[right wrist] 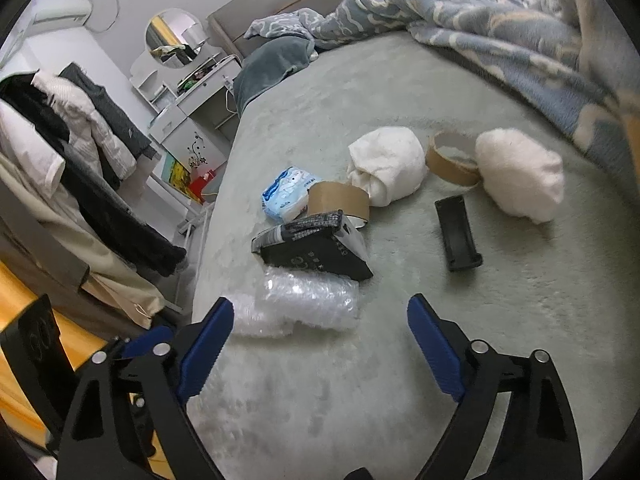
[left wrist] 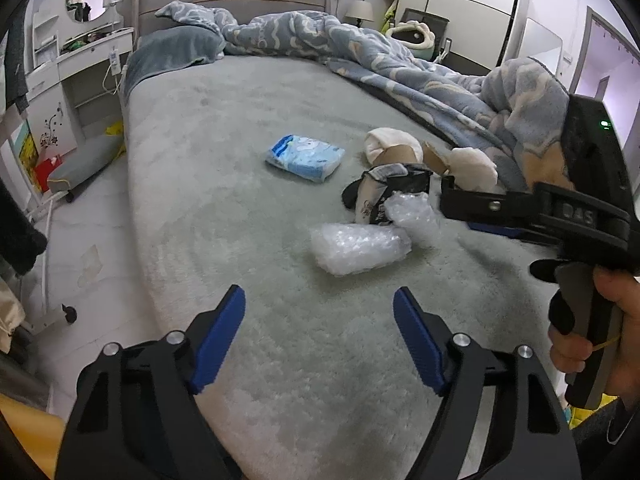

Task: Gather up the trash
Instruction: 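Reach the right tool to the bubble-wrap roll and close on it, then carry the bubble-wrap roll with the right tool over the green bin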

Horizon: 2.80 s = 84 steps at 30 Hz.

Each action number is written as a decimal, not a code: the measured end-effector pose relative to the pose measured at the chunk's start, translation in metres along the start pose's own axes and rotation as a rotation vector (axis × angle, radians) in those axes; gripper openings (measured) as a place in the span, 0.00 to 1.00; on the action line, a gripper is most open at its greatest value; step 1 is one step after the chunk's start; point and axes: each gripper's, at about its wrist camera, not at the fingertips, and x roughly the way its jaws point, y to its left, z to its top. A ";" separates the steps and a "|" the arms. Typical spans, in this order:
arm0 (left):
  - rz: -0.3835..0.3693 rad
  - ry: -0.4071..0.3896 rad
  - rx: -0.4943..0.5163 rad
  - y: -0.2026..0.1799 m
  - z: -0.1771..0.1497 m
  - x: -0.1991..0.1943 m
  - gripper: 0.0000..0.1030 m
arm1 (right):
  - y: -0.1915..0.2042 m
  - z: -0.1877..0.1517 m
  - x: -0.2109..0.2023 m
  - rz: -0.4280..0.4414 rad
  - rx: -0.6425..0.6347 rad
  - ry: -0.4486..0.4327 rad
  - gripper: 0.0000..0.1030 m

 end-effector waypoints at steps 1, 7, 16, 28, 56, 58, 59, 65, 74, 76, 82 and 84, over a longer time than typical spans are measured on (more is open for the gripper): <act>-0.001 -0.005 0.001 -0.001 0.001 0.001 0.77 | -0.003 0.000 0.005 0.018 0.016 0.013 0.81; 0.009 0.006 0.008 -0.003 0.003 0.009 0.78 | 0.000 0.002 0.023 0.043 0.025 0.047 0.76; 0.013 -0.004 0.035 -0.009 0.006 0.010 0.81 | 0.002 0.003 0.033 0.044 0.030 0.056 0.61; 0.022 -0.010 0.013 -0.018 0.011 0.018 0.83 | 0.009 0.003 0.012 -0.001 -0.026 0.028 0.59; 0.055 -0.014 -0.030 -0.033 0.028 0.057 0.65 | 0.003 0.003 -0.042 -0.204 -0.224 -0.042 0.59; 0.052 -0.019 -0.023 -0.035 0.029 0.052 0.65 | 0.004 0.003 -0.042 -0.206 -0.225 -0.041 0.59; 0.049 -0.023 -0.021 -0.035 0.030 0.049 0.65 | 0.002 0.003 -0.042 -0.203 -0.226 -0.043 0.59; 0.054 -0.049 -0.048 -0.027 0.032 0.028 0.66 | 0.022 -0.003 -0.043 -0.230 -0.268 -0.048 0.59; 0.104 -0.053 -0.071 -0.003 0.023 -0.006 0.66 | 0.049 -0.015 -0.038 -0.225 -0.296 -0.051 0.59; 0.100 -0.041 -0.090 0.006 0.021 -0.013 0.66 | 0.058 -0.017 -0.035 -0.205 -0.297 -0.033 0.59; 0.150 -0.028 -0.093 0.032 0.011 -0.031 0.66 | 0.085 -0.030 -0.018 -0.127 -0.333 0.049 0.59; 0.174 -0.025 -0.106 0.043 0.005 -0.035 0.66 | 0.097 -0.036 -0.013 -0.117 -0.357 0.060 0.59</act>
